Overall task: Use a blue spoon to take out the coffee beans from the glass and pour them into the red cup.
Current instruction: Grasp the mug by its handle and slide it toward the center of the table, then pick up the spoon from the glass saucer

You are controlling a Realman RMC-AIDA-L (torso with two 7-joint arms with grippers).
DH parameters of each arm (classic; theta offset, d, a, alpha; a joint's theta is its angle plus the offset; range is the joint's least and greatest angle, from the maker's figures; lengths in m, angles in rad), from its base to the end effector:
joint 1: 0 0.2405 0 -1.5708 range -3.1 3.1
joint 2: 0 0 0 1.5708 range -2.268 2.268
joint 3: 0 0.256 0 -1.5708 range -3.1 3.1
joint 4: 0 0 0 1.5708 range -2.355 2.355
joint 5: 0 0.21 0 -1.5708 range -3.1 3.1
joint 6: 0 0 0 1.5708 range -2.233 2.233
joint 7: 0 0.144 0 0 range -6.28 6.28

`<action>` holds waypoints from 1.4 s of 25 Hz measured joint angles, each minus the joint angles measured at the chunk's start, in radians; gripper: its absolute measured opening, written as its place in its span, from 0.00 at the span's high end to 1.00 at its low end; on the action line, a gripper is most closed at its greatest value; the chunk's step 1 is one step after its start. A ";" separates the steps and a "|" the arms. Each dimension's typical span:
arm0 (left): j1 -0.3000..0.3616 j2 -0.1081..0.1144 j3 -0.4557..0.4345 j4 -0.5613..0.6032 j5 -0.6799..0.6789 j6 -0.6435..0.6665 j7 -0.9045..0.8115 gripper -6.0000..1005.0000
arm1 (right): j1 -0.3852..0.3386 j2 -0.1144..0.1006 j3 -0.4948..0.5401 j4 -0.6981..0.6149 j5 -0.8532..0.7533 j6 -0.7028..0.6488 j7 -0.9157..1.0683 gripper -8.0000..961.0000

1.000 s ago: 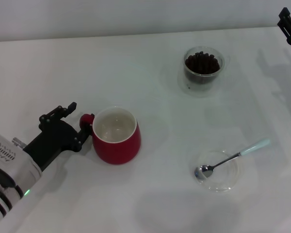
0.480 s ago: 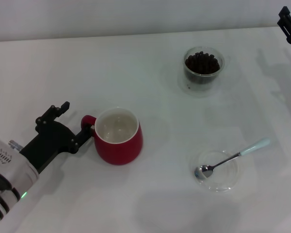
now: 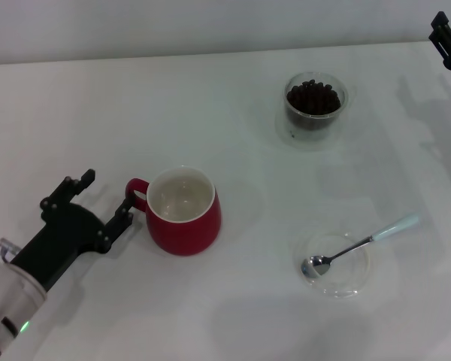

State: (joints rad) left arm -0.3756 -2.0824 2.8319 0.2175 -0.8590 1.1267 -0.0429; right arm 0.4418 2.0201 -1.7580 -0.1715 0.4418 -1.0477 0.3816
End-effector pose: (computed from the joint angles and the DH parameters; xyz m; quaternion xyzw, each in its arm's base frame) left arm -0.3101 0.2695 -0.0973 -0.8598 -0.1379 -0.2278 0.4356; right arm 0.3568 0.3528 0.0375 -0.6215 0.3154 0.3354 0.6338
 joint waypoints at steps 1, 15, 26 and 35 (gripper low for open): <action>0.007 0.001 0.000 -0.001 0.001 0.005 0.000 0.28 | 0.000 0.000 0.000 0.000 0.000 0.000 0.000 0.13; 0.188 0.002 -0.003 -0.040 -0.115 0.326 -0.009 0.28 | -0.018 -0.006 -0.028 0.000 0.000 -0.004 0.106 0.13; 0.196 0.004 -0.003 -0.157 -0.506 0.344 -0.321 0.29 | -0.112 -0.094 -0.066 0.002 -0.214 -0.059 0.635 0.13; 0.125 0.012 -0.014 -0.232 -0.612 0.219 -0.429 0.29 | -0.295 -0.131 -0.066 0.017 -0.457 -0.249 0.880 0.13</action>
State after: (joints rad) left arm -0.2508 -2.0703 2.8184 -0.0149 -1.4713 1.3454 -0.4720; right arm 0.1466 1.8888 -1.8238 -0.1547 -0.0151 -1.2970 1.2616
